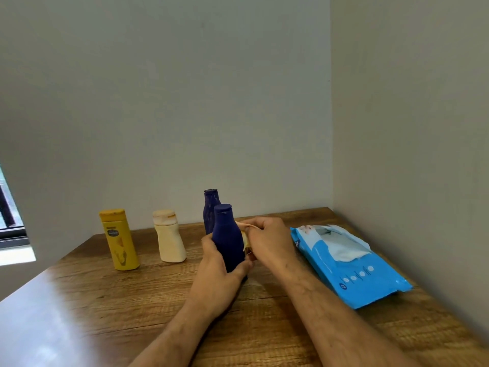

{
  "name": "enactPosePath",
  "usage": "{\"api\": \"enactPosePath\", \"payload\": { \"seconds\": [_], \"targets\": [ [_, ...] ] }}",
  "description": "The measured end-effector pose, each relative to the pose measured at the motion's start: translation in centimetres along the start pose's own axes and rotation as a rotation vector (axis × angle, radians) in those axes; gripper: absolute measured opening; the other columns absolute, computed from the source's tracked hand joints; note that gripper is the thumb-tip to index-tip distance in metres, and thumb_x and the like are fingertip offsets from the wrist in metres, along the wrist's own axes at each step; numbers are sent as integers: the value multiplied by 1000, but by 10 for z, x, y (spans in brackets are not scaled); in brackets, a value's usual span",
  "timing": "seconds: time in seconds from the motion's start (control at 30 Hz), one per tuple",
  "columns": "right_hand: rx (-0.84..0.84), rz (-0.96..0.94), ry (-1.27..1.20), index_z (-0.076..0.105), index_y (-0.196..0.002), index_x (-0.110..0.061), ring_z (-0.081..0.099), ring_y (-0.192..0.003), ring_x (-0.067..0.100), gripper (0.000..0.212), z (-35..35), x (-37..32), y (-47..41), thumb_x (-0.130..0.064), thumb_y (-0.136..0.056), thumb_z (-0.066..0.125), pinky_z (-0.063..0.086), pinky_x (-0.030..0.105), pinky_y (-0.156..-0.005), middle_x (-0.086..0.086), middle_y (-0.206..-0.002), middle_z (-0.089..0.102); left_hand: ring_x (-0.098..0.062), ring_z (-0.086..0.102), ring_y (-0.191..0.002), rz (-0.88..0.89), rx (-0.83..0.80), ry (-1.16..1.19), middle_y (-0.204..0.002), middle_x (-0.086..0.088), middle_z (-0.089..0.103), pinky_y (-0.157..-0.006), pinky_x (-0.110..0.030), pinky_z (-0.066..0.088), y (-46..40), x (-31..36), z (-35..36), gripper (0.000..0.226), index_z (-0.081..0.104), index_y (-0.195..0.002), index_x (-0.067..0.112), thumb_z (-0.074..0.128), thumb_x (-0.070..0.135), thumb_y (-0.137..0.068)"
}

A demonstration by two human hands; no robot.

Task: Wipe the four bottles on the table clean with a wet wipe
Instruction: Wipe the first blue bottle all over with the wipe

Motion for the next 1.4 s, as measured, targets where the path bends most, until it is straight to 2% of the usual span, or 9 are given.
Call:
{"api": "enactPosePath", "payload": {
  "seconds": [0.1,0.27,0.37,0.57,0.7,0.9,1.0,1.23,1.4],
  "targets": [
    [68,-55,33,70,-108,-24,67,-71,11,21,-4,-3,1,-16,-98,53,59,24,-59,-10,-86,66,-3,55,-92,-9,75,-79,-109,10,52,-64,-10,37,-4,-3,3,60,26,-119,27,75,35,-85],
    [190,-67,-26,71,-106,-23,67,-80,15,19,-16,-3,0,-17,-97,55,62,37,-73,-14,-83,62,-14,46,-103,-33,144,-237,-115,2,41,-81,-24,41,-8,-3,3,59,33,-118,22,73,46,-82],
    [242,-57,-77,71,-103,-24,67,-81,16,18,-22,-2,1,-19,-97,55,62,38,-72,-12,-84,63,-17,39,-106,-61,155,-327,-117,-1,36,-86,-28,37,-9,1,7,63,35,-120,17,71,51,-81],
    [419,-68,-158,70,-110,-22,67,-84,13,21,-44,-1,2,-18,-98,53,62,34,-73,-11,-90,66,-25,43,-114,-130,214,-342,-129,-11,37,-99,-39,45,-9,14,23,69,32,-132,6,68,41,-84],
    [518,-75,-186,70,-110,-20,63,-80,8,22,-54,1,2,-18,-98,52,56,19,-67,-7,-98,69,-27,52,-110,-123,228,-301,-126,-11,44,-94,-43,51,-15,29,49,59,40,-129,8,67,40,-88],
    [588,-56,-270,70,-109,-20,70,-85,18,25,-62,5,0,-16,-99,48,63,40,-71,-3,-101,71,-28,53,-118,-182,249,-315,-133,-16,50,-96,-37,47,-37,37,76,34,43,-131,4,50,16,-99],
    [592,-27,-289,70,-110,-20,70,-88,21,25,-62,9,-3,-15,-98,48,62,42,-72,-3,-102,70,-30,54,-120,-223,264,-298,-133,-17,52,-97,-39,49,-50,34,78,40,45,-131,2,54,21,-97],
    [594,4,-289,70,-111,-19,69,-91,20,24,-60,15,-9,-16,-99,49,62,41,-74,-2,-108,70,-27,63,-103,-291,302,-191,-113,-9,66,-87,-46,55,-70,22,78,37,55,-119,10,66,29,-89],
    [590,26,-303,70,-110,-20,71,-89,24,22,-58,20,-15,-16,-99,51,62,44,-73,-9,-94,63,-25,63,-103,-321,316,-209,-112,-6,66,-84,-45,55,-77,17,79,38,56,-119,14,68,34,-88]
  ]
}}
Point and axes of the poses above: each hand's wrist, its own y-axis away from the middle knuckle, its own z-axis out of the palm, x = y × z, the point moved 6 cm from there along -y, towards the middle knuckle
